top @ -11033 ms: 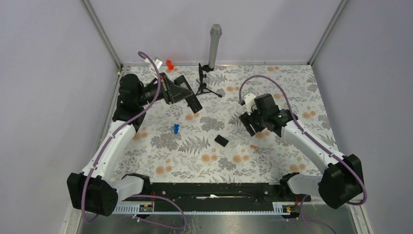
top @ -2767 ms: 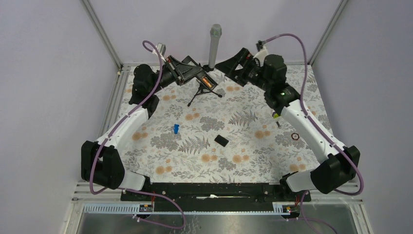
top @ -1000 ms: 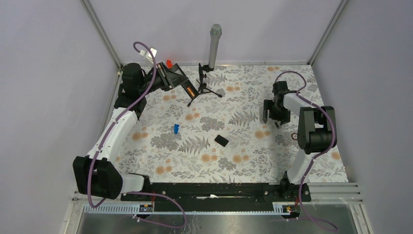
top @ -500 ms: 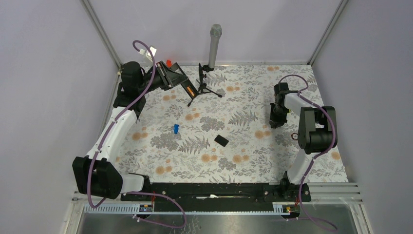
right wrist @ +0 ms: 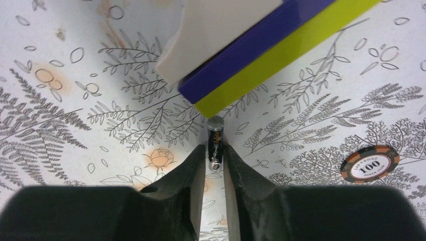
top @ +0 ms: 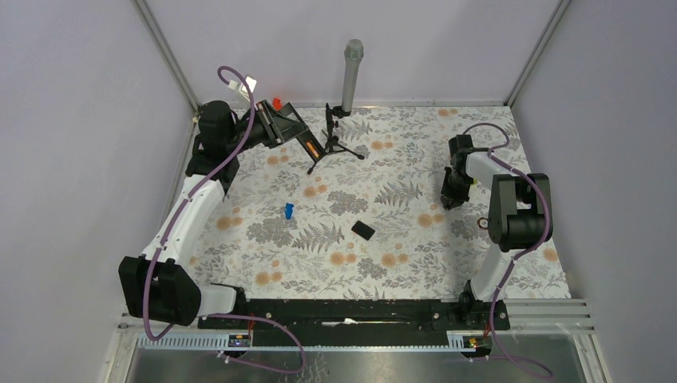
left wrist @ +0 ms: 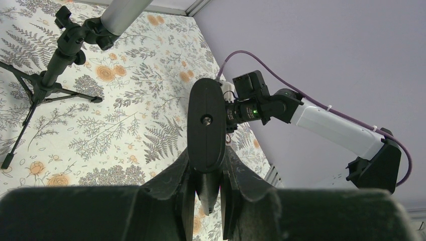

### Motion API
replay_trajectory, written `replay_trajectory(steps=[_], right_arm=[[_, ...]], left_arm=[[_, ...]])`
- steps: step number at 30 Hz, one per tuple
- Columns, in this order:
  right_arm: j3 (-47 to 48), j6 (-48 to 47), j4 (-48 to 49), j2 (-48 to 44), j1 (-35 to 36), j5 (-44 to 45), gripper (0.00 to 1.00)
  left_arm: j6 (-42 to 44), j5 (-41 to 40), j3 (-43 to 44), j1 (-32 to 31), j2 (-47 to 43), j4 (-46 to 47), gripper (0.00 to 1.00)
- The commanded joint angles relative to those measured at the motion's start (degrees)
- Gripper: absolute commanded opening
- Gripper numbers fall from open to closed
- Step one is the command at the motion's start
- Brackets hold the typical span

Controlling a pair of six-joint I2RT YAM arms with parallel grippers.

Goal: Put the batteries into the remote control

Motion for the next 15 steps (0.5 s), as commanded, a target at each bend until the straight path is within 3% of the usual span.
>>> replay_trajectory(steps=[1, 7, 15], right_arm=[[0.0, 2.5, 1.1, 2.1, -0.1, 1.8, 0.20], [-0.3, 1.9, 3.5, -1.3, 0.8, -3.4, 0.01], [-0.9, -4.5, 15.7, -19.3, 12.8, -23.7, 0.00]], left_arm=[[0.5, 0.4, 2.0, 0.4, -1.0, 2.7, 0.00], [0.7, 0.5, 2.0, 0.4, -1.3, 2.3, 0.00], [-1.5, 2.3, 1.7, 0.4, -0.7, 4.3, 0.00]])
